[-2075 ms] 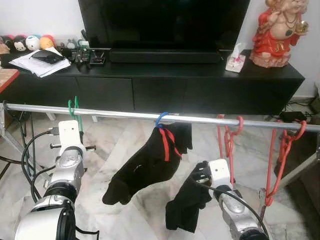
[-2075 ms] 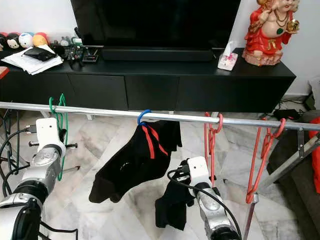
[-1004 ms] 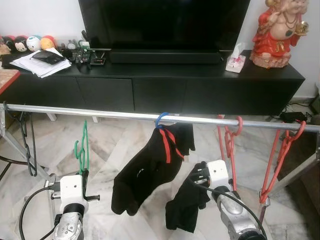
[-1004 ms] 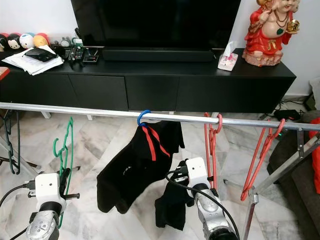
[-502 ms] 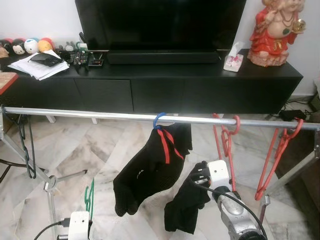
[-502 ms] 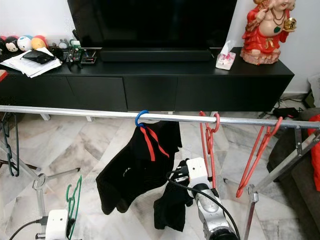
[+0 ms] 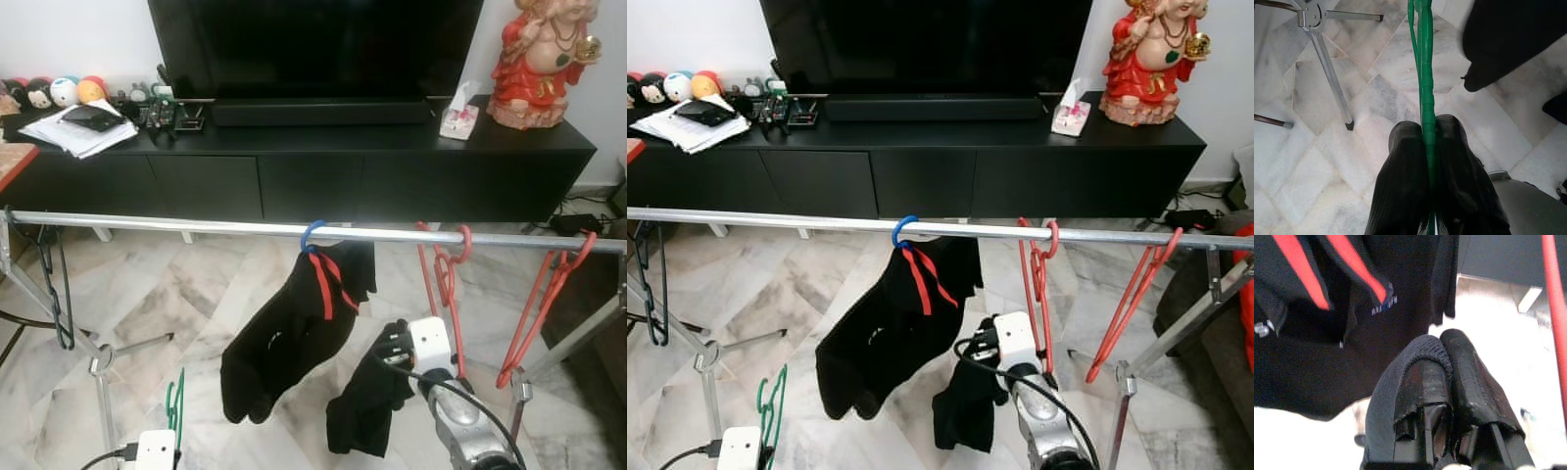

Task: Hang hanger

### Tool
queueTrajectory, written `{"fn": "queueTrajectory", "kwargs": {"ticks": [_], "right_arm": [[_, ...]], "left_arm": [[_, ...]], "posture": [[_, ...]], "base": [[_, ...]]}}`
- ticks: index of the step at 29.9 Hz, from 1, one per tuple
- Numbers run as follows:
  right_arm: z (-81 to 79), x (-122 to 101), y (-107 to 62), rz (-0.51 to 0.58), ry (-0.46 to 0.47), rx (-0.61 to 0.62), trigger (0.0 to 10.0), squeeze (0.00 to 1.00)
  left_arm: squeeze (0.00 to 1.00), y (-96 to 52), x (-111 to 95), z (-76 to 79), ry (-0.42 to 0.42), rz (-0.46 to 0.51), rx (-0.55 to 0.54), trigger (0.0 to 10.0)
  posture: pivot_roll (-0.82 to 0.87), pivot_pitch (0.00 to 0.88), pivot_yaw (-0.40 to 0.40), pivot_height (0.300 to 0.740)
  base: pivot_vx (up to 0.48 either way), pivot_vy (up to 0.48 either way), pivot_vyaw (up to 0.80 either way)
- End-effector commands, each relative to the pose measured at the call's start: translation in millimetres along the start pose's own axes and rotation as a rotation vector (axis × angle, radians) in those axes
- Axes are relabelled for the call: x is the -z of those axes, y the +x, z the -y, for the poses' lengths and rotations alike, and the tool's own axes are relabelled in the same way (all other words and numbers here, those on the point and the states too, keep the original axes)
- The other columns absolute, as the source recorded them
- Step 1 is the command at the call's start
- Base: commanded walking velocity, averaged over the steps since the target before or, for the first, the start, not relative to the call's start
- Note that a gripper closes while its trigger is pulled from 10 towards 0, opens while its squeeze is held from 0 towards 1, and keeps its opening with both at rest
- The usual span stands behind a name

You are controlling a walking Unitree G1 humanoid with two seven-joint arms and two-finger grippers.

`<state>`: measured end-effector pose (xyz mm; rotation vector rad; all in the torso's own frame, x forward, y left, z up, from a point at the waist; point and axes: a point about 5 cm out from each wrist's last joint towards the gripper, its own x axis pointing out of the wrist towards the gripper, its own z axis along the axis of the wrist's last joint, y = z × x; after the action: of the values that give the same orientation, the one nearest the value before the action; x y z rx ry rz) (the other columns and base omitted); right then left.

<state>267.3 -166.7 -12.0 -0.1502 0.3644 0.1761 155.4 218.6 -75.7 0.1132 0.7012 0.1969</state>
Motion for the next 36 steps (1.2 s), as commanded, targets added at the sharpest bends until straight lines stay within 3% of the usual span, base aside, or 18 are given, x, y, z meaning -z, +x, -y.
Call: {"fn": "queueTrajectory", "kwargs": {"ticks": [1,10,36], "right_arm": [[1.9,-0.9,-0.2,0.012,-0.002,0.005,10.0,0.00],[5.0,5.6,-1.9,-0.022,0.003,0.025,10.0,0.00],[9.8,18.2,-5.2,-0.111,-0.010,0.035,10.0,0.00]], "left_arm": [[0.00,-1.9,5.7,1.7,0.013,-0.023,0.010,10.0],[0.00,-6.1,18.6,-3.4,-0.006,-0.086,-0.023,10.0],[0.00,-9.0,25.7,-7.1,-0.027,-0.112,-0.052,10.0]], "posture": [[-0.16,0.000,0.038,0.740],[-0.16,0.000,0.037,0.740],[-0.16,0.000,0.022,0.740]], "base": [[-0.274,0.000,0.00],[-0.307,0.000,0.00],[-0.308,0.000,0.00]]}}
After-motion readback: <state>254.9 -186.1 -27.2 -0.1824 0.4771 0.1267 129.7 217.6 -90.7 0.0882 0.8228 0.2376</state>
